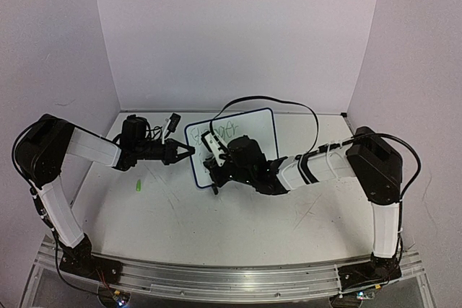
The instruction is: Write a sentence on the whiteboard
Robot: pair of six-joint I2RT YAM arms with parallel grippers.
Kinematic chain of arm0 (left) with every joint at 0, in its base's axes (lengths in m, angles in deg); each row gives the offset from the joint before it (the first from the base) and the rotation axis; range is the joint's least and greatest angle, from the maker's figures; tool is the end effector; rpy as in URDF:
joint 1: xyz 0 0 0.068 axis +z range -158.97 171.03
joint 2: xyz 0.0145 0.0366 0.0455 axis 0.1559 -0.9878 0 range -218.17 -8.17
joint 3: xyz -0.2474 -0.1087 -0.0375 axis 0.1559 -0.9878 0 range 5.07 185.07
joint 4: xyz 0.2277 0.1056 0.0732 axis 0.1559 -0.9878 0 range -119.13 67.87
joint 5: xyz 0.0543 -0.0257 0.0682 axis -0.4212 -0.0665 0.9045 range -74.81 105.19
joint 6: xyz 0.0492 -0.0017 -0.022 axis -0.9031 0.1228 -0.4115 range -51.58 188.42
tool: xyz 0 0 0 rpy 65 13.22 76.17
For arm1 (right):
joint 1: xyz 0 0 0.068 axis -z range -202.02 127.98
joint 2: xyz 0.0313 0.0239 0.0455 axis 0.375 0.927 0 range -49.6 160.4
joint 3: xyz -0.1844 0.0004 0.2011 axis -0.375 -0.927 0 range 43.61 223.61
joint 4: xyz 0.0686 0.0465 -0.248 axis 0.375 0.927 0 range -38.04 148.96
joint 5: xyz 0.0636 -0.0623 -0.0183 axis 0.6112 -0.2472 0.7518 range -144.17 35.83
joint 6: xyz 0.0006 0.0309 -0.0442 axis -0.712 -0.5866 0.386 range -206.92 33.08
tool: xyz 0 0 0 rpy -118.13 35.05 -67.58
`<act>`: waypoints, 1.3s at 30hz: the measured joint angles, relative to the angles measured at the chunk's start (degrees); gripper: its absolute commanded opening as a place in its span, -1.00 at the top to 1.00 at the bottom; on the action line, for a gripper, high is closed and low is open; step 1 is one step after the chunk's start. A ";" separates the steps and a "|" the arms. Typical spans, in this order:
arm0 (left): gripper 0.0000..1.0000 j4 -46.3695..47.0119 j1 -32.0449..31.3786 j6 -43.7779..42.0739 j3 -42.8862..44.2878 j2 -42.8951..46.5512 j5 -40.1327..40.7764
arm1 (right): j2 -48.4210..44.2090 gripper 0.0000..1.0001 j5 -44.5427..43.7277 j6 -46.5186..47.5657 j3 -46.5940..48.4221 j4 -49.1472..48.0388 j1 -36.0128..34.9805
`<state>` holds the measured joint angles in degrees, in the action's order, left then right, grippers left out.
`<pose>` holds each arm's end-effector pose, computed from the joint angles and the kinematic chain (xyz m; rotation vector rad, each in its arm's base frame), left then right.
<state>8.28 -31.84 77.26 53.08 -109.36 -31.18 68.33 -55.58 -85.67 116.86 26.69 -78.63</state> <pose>0.3189 -0.1625 0.1742 0.7840 1.8545 -1.1497 0.2558 0.3865 0.1807 -0.9330 1.7235 0.6232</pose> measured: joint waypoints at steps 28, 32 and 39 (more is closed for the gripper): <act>1.00 -0.04 0.00 -0.07 0.00 -0.01 -0.01 | -0.55 1.00 -2.30 1.77 6.46 -3.09 0.08; 1.00 -0.15 0.01 -0.04 0.00 -0.02 0.09 | 0.52 1.00 -2.38 1.78 6.78 -3.02 0.08; 1.00 -0.37 0.04 -0.06 0.00 -0.02 0.07 | 0.87 1.00 -2.47 1.72 6.75 -2.91 -0.06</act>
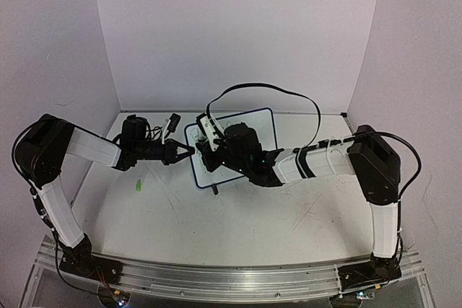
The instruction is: Write a sentence on the whiteboard
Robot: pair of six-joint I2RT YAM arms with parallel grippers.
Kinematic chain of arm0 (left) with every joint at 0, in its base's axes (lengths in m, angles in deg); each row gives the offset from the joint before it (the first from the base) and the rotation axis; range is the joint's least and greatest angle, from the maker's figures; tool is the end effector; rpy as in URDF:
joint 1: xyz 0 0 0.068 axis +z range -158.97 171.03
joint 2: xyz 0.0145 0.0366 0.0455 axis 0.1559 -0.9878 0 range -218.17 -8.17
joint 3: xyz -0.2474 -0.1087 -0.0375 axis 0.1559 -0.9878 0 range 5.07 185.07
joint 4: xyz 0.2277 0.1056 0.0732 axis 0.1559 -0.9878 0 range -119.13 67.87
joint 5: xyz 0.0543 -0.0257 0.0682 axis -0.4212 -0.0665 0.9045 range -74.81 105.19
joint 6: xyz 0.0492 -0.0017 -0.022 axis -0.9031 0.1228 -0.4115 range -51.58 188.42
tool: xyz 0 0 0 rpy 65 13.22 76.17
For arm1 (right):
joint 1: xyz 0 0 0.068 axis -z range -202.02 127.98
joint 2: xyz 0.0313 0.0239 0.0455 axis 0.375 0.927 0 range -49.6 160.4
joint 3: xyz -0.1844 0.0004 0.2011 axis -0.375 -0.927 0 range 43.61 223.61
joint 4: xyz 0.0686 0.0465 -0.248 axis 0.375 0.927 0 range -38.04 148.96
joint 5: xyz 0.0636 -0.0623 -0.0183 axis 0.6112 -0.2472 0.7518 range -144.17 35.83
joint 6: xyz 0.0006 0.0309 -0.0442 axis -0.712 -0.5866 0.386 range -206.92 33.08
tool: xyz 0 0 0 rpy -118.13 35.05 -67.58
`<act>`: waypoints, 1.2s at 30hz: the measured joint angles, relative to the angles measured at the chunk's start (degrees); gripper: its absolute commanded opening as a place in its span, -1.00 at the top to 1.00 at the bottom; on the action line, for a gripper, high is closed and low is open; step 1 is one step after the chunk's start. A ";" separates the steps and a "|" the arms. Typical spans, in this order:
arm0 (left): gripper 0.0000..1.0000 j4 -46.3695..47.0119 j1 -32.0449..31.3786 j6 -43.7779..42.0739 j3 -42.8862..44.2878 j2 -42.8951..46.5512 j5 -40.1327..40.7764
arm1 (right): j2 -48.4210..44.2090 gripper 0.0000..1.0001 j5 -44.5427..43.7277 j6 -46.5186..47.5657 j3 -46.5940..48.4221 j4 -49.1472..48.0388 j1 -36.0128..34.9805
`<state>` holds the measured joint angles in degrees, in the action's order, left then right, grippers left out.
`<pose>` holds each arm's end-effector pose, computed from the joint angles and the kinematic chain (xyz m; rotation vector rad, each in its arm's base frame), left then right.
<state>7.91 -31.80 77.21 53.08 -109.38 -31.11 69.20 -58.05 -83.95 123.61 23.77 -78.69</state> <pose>0.3189 -0.1621 0.1735 0.7820 1.8615 -1.1489 0.2677 0.4026 0.2179 -0.8495 1.5838 0.6193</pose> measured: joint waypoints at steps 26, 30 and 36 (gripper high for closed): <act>1.00 -0.59 0.00 -0.01 0.39 0.00 0.13 | 0.00 1.00 0.32 -4.11 -5.79 -0.04 -0.39; 1.00 -0.61 0.00 -0.01 0.42 0.00 0.13 | 0.00 1.00 0.25 -4.32 -5.90 -0.04 -0.39; 1.00 -0.61 0.00 -0.03 0.42 0.00 0.15 | 0.00 1.00 -1.22 -3.13 -5.88 0.00 -0.67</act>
<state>7.30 -31.80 77.18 53.49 -109.38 -30.96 69.20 -59.27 -87.08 117.73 23.78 -79.36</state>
